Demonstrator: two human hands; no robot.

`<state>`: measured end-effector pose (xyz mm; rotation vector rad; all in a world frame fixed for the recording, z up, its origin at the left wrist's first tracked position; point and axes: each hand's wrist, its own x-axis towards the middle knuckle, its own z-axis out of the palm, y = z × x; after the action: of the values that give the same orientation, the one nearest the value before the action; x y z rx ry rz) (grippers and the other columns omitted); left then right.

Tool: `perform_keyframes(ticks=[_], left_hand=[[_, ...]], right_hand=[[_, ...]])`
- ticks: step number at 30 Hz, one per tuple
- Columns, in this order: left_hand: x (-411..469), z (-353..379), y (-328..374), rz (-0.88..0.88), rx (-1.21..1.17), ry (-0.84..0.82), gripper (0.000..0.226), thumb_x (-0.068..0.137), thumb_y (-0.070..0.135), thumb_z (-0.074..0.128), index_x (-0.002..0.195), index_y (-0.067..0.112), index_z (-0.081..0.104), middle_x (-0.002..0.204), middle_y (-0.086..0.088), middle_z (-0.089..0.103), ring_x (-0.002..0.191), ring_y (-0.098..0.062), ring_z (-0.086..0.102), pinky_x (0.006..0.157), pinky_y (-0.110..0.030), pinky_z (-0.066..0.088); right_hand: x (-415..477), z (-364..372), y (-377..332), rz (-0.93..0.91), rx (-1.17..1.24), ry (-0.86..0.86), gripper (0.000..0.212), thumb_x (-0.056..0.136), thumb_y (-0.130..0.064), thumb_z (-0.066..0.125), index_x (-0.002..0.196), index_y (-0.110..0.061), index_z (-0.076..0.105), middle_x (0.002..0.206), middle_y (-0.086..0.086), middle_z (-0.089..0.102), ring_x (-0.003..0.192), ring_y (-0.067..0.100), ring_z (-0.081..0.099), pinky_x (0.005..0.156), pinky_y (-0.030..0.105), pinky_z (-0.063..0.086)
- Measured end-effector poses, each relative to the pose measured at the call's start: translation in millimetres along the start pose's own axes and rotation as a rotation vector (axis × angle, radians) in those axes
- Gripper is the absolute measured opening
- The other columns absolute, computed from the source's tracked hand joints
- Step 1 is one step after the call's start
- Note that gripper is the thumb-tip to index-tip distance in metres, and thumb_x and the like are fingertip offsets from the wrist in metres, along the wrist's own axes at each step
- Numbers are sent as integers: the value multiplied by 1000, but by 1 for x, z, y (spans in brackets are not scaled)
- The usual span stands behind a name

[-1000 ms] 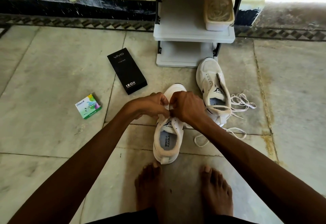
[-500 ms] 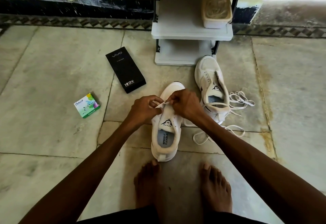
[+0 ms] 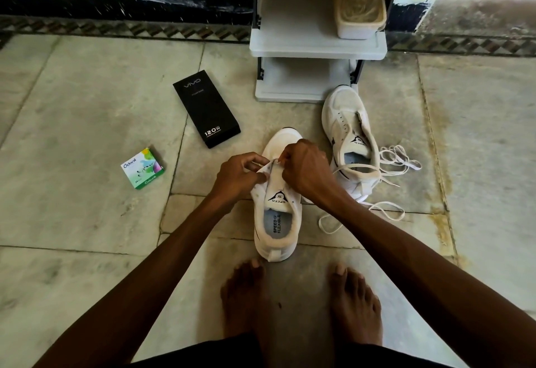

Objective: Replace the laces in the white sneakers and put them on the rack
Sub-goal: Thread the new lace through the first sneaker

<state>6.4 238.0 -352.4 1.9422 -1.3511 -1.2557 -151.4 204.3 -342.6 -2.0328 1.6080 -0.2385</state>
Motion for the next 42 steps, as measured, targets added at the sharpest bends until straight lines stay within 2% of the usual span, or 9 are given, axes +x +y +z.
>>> perform_keyframes(ticks=[5, 12, 16, 20, 22, 26, 34, 40, 42], left_hand=[[0, 7, 0, 52, 78, 71, 12, 87, 29, 71, 99, 30, 68, 97, 3, 71, 85, -12, 64, 78, -34, 56], [5, 14, 13, 85, 292, 185, 25, 92, 28, 66, 112, 15, 72, 109, -4, 72, 98, -18, 67, 78, -20, 43], [12, 11, 10, 38, 233, 120, 23, 90, 28, 69, 107, 13, 74, 105, -4, 73, 96, -17, 67, 79, -21, 45], [18, 7, 5, -26, 83, 42, 20, 87, 23, 71, 104, 12, 73, 99, -3, 72, 88, -15, 66, 75, -23, 51], [19, 6, 4, -21, 67, 39, 16, 87, 23, 71, 101, 14, 73, 95, -1, 71, 85, -13, 65, 70, -20, 49], [17, 9, 1, 4, 64, 67, 10, 87, 24, 71, 94, 17, 73, 87, 2, 69, 83, -13, 65, 75, -25, 51], [16, 9, 0, 5, 20, 53, 19, 88, 24, 71, 104, 14, 72, 96, -2, 71, 87, -16, 66, 79, -32, 55], [14, 8, 2, 18, 0, 45, 19, 88, 24, 71, 104, 12, 72, 90, 0, 68, 83, -14, 64, 71, -27, 53], [14, 8, 2, 13, -1, 40, 19, 88, 24, 70, 104, 13, 72, 91, 1, 68, 85, -15, 65, 75, -30, 55]], right_hand=[[0, 4, -1, -54, -113, -4, 19, 92, -22, 60, 99, -8, 70, 101, 12, 64, 88, 30, 63, 79, 41, 53], [-2, 7, -7, -102, -233, -2, 17, 94, -16, 52, 100, -7, 65, 104, 14, 61, 87, 33, 62, 68, 33, 40], [-1, 8, -4, -121, -200, -4, 16, 93, -14, 50, 95, -4, 62, 98, 17, 60, 81, 36, 62, 64, 35, 41], [2, 10, -5, -127, -230, -17, 23, 97, -20, 45, 104, -2, 59, 105, 17, 59, 87, 35, 62, 65, 33, 36], [3, 13, -4, -125, -242, -13, 26, 99, -21, 42, 107, -2, 57, 107, 18, 58, 89, 34, 61, 66, 32, 34], [3, 17, -2, -103, -217, 5, 26, 98, -21, 43, 108, -1, 56, 108, 18, 58, 89, 35, 60, 67, 33, 35], [0, 19, 0, -173, -321, 12, 16, 95, -14, 50, 106, -4, 58, 103, 14, 59, 85, 33, 63, 62, 33, 35], [0, 17, -3, -197, -344, 30, 23, 99, -17, 44, 112, -2, 57, 109, 16, 59, 88, 33, 63, 65, 32, 35], [0, 18, -5, -192, -353, 36, 27, 100, -19, 42, 114, 0, 56, 112, 18, 59, 91, 34, 63, 65, 33, 34]])
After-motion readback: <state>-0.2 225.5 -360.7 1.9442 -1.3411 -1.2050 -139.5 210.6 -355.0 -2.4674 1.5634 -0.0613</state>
